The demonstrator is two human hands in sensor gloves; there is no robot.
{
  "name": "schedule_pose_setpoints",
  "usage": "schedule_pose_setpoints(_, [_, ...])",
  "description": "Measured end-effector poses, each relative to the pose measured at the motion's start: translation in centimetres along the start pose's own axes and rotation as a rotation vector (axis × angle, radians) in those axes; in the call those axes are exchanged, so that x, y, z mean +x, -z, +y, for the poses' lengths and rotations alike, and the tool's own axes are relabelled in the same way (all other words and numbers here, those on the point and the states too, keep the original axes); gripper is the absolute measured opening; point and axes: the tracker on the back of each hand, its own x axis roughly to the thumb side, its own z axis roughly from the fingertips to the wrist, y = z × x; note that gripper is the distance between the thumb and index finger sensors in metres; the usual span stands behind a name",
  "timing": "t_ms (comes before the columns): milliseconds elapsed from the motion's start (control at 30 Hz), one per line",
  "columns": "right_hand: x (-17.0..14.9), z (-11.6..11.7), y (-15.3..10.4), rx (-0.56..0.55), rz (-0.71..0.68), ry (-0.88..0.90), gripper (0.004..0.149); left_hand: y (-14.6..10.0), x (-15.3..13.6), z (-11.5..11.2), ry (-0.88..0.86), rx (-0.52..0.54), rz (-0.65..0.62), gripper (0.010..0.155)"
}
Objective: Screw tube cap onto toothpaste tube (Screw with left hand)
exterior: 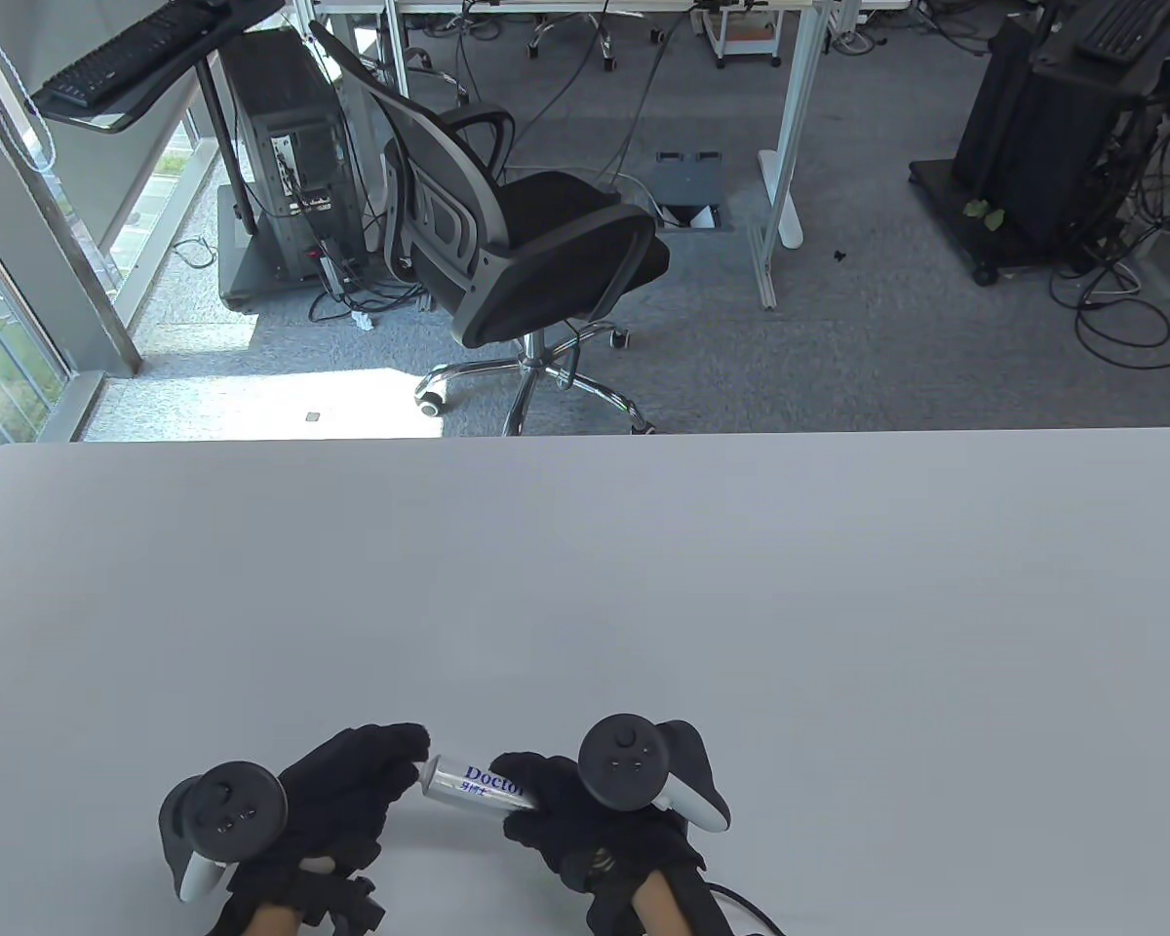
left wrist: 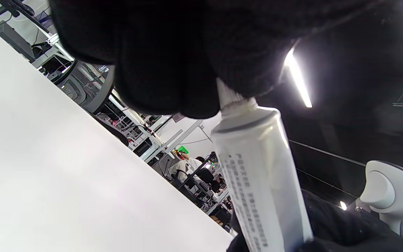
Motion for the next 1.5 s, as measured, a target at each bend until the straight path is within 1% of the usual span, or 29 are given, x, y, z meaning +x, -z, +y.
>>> schedule_pose_setpoints(233, [0.0, 0.4, 0.1, 0.006, -0.002, 0.021, 0.05, 0.0, -0.5, 0.1, -0.005, 0.001, 0.017, 0.044])
schedule_pose_setpoints(333, [-0.1, 0.1, 0.1, -0.01, 0.005, 0.009, 0.05, 0.1, -0.7, -0.2, -0.024, -0.007, 0.05, 0.045])
schedule_pose_setpoints(367, [-0.3, 0.0, 0.0, -0.017, 0.011, 0.002, 0.05, 0.0, -0.8, -0.3, -0.035, -0.017, 0.045, 0.046])
schedule_pose_setpoints(433, [-0.4, -0.5, -0.3, -0.029, 0.015, -0.007, 0.049, 0.0, -0.7, -0.4, 0.004, -0.003, 0.033, 0.057])
schedule_pose_setpoints(467, [-0.5, -1.0, -0.6, -0.047, 0.019, -0.023, 0.049, 0.0, -0.8, -0.4, 0.029, -0.008, 0.017, 0.061])
schedule_pose_setpoints(567, [-0.9, -2.8, -1.6, -0.132, 0.068, -0.092, 0.049, -0.1, -1.0, -0.4, 0.042, -0.01, 0.026, 0.062])
schedule_pose_setpoints(600, [-1.4, -3.5, -2.1, -0.166, 0.099, -0.13, 0.049, -0.1, -1.2, -0.4, 0.05, -0.011, 0.04, 0.061])
schedule_pose_setpoints(633, [-2.5, -4.6, -3.1, -0.211, 0.163, -0.17, 0.049, -0.2, -1.4, -0.3, 0.073, -0.004, 0.053, 0.061])
schedule_pose_setpoints(667, [-3.0, -5.0, -3.6, -0.225, 0.191, -0.18, 0.049, -0.2, -1.5, -0.3, 0.087, 0.001, 0.058, 0.061])
schedule_pose_setpoints(733, [-5.2, -6.3, -5.2, -0.271, 0.295, -0.216, 0.049, -0.2, -1.8, -0.2, 0.128, 0.015, 0.069, 0.062])
schedule_pose_setpoints(767, [-6.7, -7.1, -6.5, -0.294, 0.369, -0.235, 0.049, -0.2, -2.0, -0.2, 0.143, 0.013, 0.079, 0.062])
schedule_pose_setpoints(833, [-9.5, -8.6, -8.9, -0.329, 0.512, -0.286, 0.048, -0.1, -2.6, -0.5, 0.14, -0.007, 0.096, 0.063])
schedule_pose_setpoints(967, [-13.3, -10.6, -12.7, -0.393, 0.734, -0.37, 0.048, 0.1, -3.2, -1.1, 0.165, -0.051, 0.133, 0.064])
schedule_pose_setpoints(1033, [-14.9, -11.2, -14.2, -0.454, 0.814, -0.347, 0.048, 0.2, -3.4, -1.3, 0.197, -0.074, 0.147, 0.064])
schedule_pose_setpoints(1100, [-16.2, -11.2, -14.9, -0.484, 0.866, -0.323, 0.048, 0.2, -3.6, -1.5, 0.206, -0.093, 0.164, 0.064])
schedule_pose_setpoints(1200, [-17.7, -10.7, -15.1, -0.477, 0.911, -0.338, 0.048, 0.2, -3.9, -1.6, 0.232, -0.107, 0.181, 0.064])
schedule_pose_setpoints(1267, [-17.9, -10.4, -14.7, -0.412, 0.917, -0.381, 0.047, 0.2, -4.1, -1.6, 0.236, -0.118, 0.199, 0.064])
schedule_pose_setpoints(1367, [-17.0, -10.5, -14.1, -0.389, 0.923, -0.448, 0.049, 0.2, -4.2, -1.8, 0.224, -0.129, 0.203, 0.064])
schedule_pose_setpoints(1400, [-16.4, -10.7, -14.0, -0.397, 0.911, -0.455, 0.05, 0.3, -4.1, -1.8, 0.226, -0.13, 0.203, 0.064])
schedule_pose_setpoints(1467, [-13.9, -11.4, -13.5, -0.486, 0.831, -0.466, 0.058, 0.3, -3.9, -1.8, 0.241, -0.134, 0.191, 0.065])
schedule_pose_setpoints(1500, [-12.8, -11.6, -13.2, -0.507, 0.793, -0.462, 0.061, 0.3, -3.8, -1.8, 0.243, -0.134, 0.186, 0.065])
